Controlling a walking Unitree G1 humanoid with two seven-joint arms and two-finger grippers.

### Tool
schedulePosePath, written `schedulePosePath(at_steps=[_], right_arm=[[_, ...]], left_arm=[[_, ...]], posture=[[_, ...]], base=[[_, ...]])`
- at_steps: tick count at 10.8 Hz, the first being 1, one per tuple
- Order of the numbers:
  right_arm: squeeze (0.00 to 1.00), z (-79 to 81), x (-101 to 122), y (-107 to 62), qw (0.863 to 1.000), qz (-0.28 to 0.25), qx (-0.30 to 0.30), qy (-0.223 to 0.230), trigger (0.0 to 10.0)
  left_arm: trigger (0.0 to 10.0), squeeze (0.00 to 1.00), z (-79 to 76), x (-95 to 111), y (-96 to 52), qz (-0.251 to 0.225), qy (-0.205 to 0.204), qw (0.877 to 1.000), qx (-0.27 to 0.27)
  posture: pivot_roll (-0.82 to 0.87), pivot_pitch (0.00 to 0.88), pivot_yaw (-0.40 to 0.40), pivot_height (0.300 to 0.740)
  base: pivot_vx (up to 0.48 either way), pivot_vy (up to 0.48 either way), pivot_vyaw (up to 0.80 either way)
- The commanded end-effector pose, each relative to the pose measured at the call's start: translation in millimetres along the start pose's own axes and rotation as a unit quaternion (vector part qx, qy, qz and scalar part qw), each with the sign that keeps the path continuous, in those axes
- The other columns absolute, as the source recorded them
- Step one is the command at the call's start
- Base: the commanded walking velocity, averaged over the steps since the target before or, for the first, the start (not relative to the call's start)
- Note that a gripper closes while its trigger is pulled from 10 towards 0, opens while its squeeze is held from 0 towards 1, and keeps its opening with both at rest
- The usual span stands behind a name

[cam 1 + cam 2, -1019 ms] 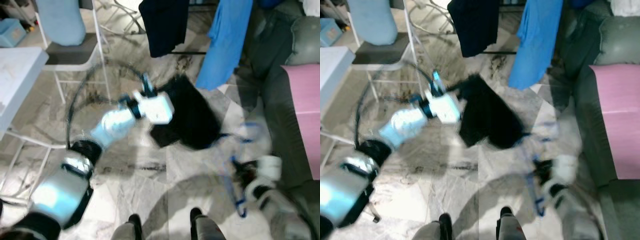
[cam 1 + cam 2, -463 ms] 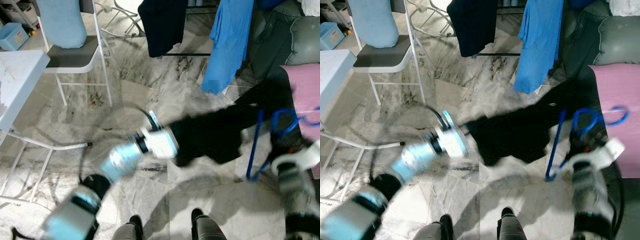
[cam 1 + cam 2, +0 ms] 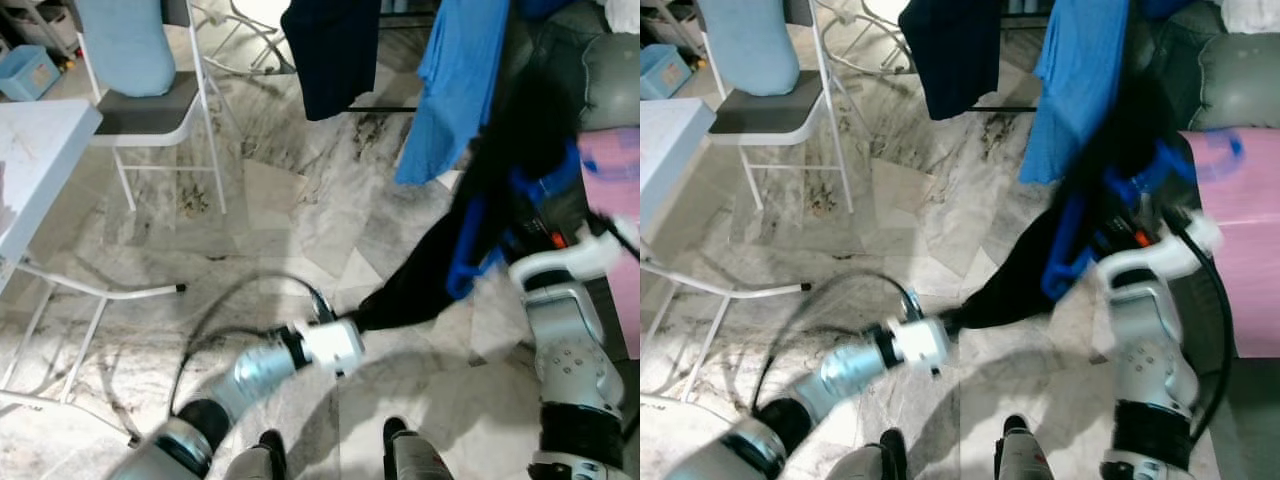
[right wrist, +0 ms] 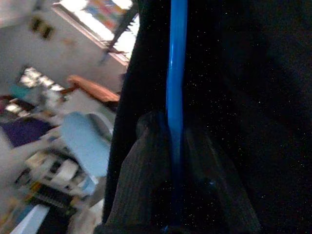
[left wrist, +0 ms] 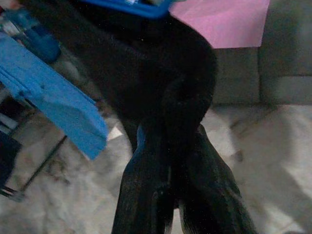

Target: Hang hanger

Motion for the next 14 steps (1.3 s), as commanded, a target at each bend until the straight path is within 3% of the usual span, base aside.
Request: schedulePosePath(at_steps=[1, 2, 3, 4, 5, 9, 11, 12, 14], right_arm=[[0.00, 25.1, 12, 3.9, 0.997, -0.021, 0.062, -0.029, 10.0], [0.00, 33.8, 9, 5.7, 0.992, -0.012, 0.078, -0.096, 10.0], [0.00, 44.7, 4, 7.8, 0.978, 0.000, 0.092, -0.189, 10.0], [0.00, 52.8, -2, 7.5, 0.965, 0.007, 0.102, -0.243, 10.0], [0.00, 50.5, -12, 4.2, 0.953, 0.020, 0.101, -0.284, 10.0], [0.00, 45.4, -40, -12.0, 0.948, 0.035, 0.090, -0.303, 10.0], [0.00, 43.4, -45, -14.5, 0.933, 0.017, 0.085, -0.348, 10.0], [0.00, 39.9, -48, -20.6, 0.926, 0.022, 0.089, -0.367, 10.0], [0.00, 29.7, -57, -36.0, 0.917, 0.051, 0.108, -0.380, 10.0]], left_arm=[[10.0, 0.00, -12.4, -9, -5.5, 0.025, -0.016, 0.999, -0.022], [10.0, 0.00, -17.7, -11, -4.5, 0.031, -0.027, 0.999, -0.025], [10.0, 0.00, -26.9, -12, -2.5, 0.040, -0.038, 0.998, -0.039], [10.0, 0.00, -37.5, -16, -0.2, 0.059, -0.058, 0.995, -0.057], [10.0, 1.00, -43.3, -19, 0.9, 0.074, -0.081, 0.992, -0.064], [10.0, 1.00, -49.6, -25, -0.3, 0.098, -0.110, 0.987, -0.060], [10.0, 1.00, -53.5, -30, -3.0, 0.115, -0.147, 0.981, -0.059], [10.0, 1.00, -50.7, -30, -3.0, 0.113, -0.146, 0.982, -0.047], [10.0, 1.00, -26.5, -27, -2.3, 0.096, -0.125, 0.987, 0.021]], posture=[[-0.26, 0.233, 0.103, 0.740], [-0.27, 0.233, 0.100, 0.740], [-0.27, 0.235, 0.095, 0.740], [-0.27, 0.234, 0.087, 0.740], [-0.27, 0.233, 0.081, 0.740], [-0.27, 0.247, 0.085, 0.740], [-0.28, 0.251, 0.094, 0.740], [-0.28, 0.253, 0.096, 0.740], [-0.28, 0.257, 0.096, 0.740]], base=[[0.000, 0.000, 0.00], [0.000, 0.000, 0.00], [0.000, 0.000, 0.00], [0.000, 0.000, 0.00], [0.000, 0.000, 0.00], [0.000, 0.000, 0.00], [0.000, 0.000, 0.00], [0.000, 0.000, 0.00], [0.000, 0.000, 0.00]])
Point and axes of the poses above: a point about 5 cm out from each wrist's last joint towards the gripper, its own y axis pointing out of the wrist towards the gripper, its own x axis along the axis of the wrist's last joint, z = x × y, the point moved 2 cm from there along y, pointing out of the wrist towards the gripper, and after that the axes turned 1 degree about -y, right-handed, at the moved point
